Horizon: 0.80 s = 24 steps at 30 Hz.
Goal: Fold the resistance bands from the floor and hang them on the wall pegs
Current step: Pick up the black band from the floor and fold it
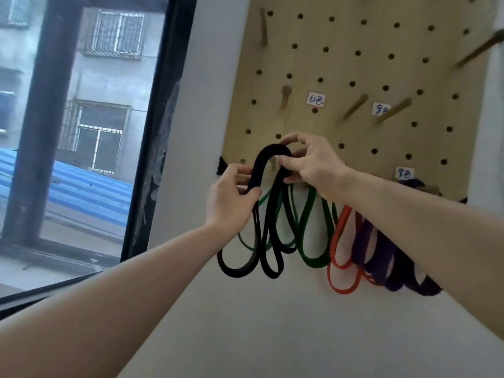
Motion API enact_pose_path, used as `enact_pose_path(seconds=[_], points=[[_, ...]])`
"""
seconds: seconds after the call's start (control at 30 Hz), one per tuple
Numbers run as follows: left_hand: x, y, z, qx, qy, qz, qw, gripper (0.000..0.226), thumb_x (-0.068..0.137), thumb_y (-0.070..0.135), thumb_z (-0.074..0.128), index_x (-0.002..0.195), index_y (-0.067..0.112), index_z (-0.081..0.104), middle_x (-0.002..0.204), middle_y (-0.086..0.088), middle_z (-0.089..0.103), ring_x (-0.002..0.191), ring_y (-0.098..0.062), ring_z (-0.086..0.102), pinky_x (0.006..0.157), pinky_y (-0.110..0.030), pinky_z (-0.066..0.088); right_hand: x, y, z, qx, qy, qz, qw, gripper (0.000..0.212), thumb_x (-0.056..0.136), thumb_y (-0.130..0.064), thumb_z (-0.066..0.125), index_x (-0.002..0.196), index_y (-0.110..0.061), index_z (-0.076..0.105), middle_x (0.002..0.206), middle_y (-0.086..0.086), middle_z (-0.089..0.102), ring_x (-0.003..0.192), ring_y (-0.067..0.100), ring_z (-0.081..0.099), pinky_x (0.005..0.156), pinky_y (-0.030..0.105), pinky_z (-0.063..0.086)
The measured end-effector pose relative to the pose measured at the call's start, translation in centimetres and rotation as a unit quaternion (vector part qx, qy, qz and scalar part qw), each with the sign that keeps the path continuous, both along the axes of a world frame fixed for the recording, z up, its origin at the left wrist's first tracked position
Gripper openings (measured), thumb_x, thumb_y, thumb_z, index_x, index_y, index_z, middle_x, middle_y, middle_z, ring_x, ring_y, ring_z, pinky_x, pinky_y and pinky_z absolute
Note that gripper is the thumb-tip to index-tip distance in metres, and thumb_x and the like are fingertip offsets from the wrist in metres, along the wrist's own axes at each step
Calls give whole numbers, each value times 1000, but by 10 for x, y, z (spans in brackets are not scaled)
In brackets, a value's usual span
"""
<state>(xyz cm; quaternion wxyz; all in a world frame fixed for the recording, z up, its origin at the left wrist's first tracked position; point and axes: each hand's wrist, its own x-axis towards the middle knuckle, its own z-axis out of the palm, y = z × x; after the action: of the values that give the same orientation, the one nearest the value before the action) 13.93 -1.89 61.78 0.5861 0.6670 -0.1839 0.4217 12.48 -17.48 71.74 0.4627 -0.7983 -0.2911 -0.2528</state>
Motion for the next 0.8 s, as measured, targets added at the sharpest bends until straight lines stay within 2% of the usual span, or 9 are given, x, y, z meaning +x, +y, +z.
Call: enact_pose_path(seconds=[0.13, 0.27, 0.33, 0.43, 0.5, 0.57, 0.7, 0.77, 0.8], points=[[12, -1, 37, 29, -8, 75, 997, 26, 91, 20, 71, 113, 26, 60, 96, 16, 65, 85, 1, 63, 79, -27, 53, 15, 7, 31, -16, -15, -34, 999, 24, 94, -5, 65, 113, -18, 58, 109, 23, 67, 91, 32, 73, 72, 38, 64], [23, 2, 62, 67, -9, 113, 991, 30, 90, 17, 70, 118, 26, 61, 105, 9, 71, 92, -14, 69, 87, -40, 58, 30, 7, 45, -2, -6, -64, 998, 27, 94, -4, 65, 116, -17, 56, 110, 20, 64, 86, 31, 73, 61, 30, 61], [29, 7, 69, 88, -11, 147, 985, 31, 90, 16, 69, 118, 28, 63, 108, 8, 73, 94, -17, 70, 86, -43, 59, 36, 8, 44, 28, 26, -69, 997, 27, 94, -1, 63, 115, -16, 54, 111, 19, 62, 80, 30, 73, 57, 28, 60], [36, 16, 75, 117, -23, 192, 974, 31, 91, 17, 65, 118, 31, 64, 110, 9, 74, 95, -18, 70, 82, -42, 59, 47, 13, 38, 43, 91, -71, 992, 29, 94, 4, 61, 113, -15, 50, 113, 17, 60, 75, 25, 72, 56, 32, 61], [41, 19, 77, 124, -26, 201, 971, 30, 92, 16, 65, 118, 30, 65, 111, 9, 73, 94, -17, 69, 80, -39, 58, 54, 17, 35, 29, 128, -69, 989, 32, 94, 7, 59, 115, -14, 47, 118, 18, 59, 79, 22, 72, 57, 35, 63], [47, 18, 76, 128, -18, 198, 972, 30, 92, 15, 64, 118, 30, 65, 112, 8, 73, 95, -17, 69, 80, -38, 58, 58, 20, 38, 0, 152, -75, 986, 32, 96, 7, 56, 118, -14, 45, 126, 19, 58, 85, 20, 70, 59, 38, 64], [65, 16, 60, 121, 21, 180, 976, 27, 93, 14, 62, 116, 28, 63, 113, 6, 73, 96, -20, 68, 79, -36, 55, 56, 24, 48, -126, 159, -117, 972, 30, 97, 6, 54, 121, -10, 46, 131, 17, 54, 87, 18, 63, 67, 37, 63], [73, 15, 50, 113, 32, 163, 980, 27, 93, 13, 63, 116, 26, 62, 112, 5, 71, 96, -20, 66, 74, -34, 52, 56, 24, 49, -194, 132, -147, 961, 31, 97, 1, 57, 125, -7, 46, 122, 16, 54, 92, 24, 64, 66, 32, 62], [76, 14, 46, 112, 34, 152, 982, 26, 93, 13, 63, 116, 25, 61, 110, 5, 70, 96, -19, 65, 70, -31, 49, 56, 24, 51, -239, 105, -168, 951, 31, 97, -4, 59, 125, -7, 47, 114, 14, 55, 94, 27, 66, 60, 27, 60]])
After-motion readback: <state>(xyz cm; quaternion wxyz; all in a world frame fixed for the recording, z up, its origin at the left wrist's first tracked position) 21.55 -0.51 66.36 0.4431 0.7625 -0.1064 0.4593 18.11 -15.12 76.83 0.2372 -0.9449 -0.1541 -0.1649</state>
